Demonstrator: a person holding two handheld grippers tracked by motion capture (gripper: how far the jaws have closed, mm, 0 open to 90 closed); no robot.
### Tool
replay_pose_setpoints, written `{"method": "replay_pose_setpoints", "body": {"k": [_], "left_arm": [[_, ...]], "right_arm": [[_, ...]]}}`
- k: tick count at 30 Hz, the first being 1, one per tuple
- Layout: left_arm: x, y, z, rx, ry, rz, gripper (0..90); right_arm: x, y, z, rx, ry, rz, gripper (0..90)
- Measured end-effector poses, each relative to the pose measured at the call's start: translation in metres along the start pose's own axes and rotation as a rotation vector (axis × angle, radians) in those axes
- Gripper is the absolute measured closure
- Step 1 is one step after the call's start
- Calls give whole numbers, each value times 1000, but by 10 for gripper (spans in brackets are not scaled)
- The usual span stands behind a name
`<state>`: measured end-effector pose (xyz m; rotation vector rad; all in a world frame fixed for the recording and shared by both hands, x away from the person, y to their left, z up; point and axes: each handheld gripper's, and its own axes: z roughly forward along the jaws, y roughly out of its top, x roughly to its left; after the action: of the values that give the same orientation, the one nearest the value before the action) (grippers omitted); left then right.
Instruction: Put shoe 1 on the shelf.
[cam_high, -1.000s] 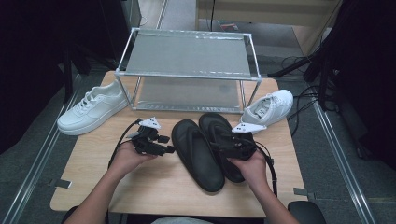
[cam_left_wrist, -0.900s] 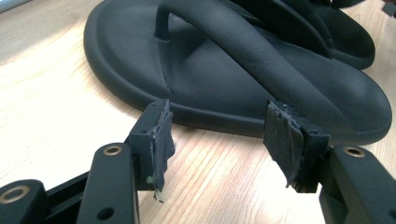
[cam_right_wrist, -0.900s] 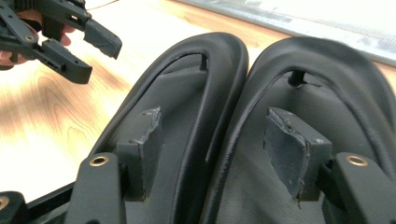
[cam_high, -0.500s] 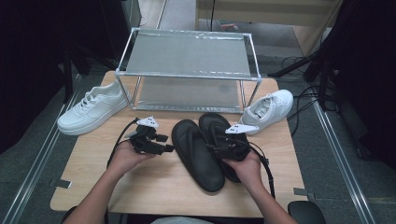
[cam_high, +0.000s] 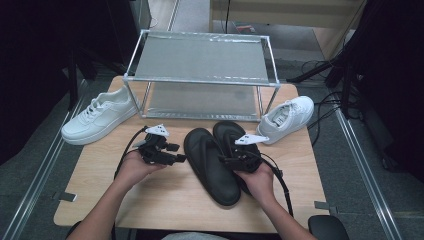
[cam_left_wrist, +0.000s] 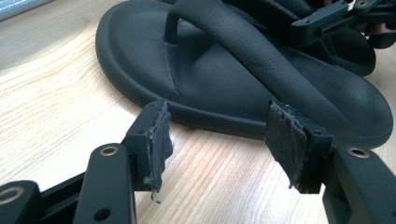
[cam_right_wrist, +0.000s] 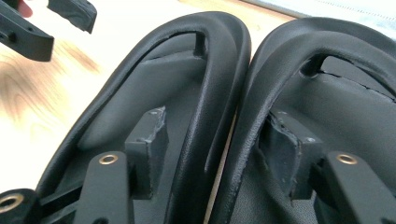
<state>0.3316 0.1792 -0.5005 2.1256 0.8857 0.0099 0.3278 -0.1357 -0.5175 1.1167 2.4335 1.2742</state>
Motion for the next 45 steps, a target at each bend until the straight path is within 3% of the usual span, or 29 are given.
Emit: {"method": "replay_pose_setpoints", "body": {"k": [6, 8, 11, 20, 25, 32, 45], "left_arm": [[3, 2, -6, -4, 20, -7, 408], [6, 3, -9, -28, 24, -22, 409], [10, 3, -10, -31, 32, -31, 409], [10, 9, -7, -37, 33, -17, 411], [13, 14, -5, -42, 21, -35, 412], [10, 19, 0, -34, 9, -12, 411], [11, 19, -1, -29, 15, -14, 410]], "right_arm": [[6, -3, 10, 20, -36, -43, 457], [8, -4, 11, 19, -53, -55, 459], [9, -6, 11, 8, -79, -62, 522], [9, -7, 9, 0, -86, -47, 595], [9, -8, 6, 5, -90, -36, 672], [4, -9, -1, 16, -98, 5, 743], [3, -3, -8, 13, -83, 5, 750]]}}
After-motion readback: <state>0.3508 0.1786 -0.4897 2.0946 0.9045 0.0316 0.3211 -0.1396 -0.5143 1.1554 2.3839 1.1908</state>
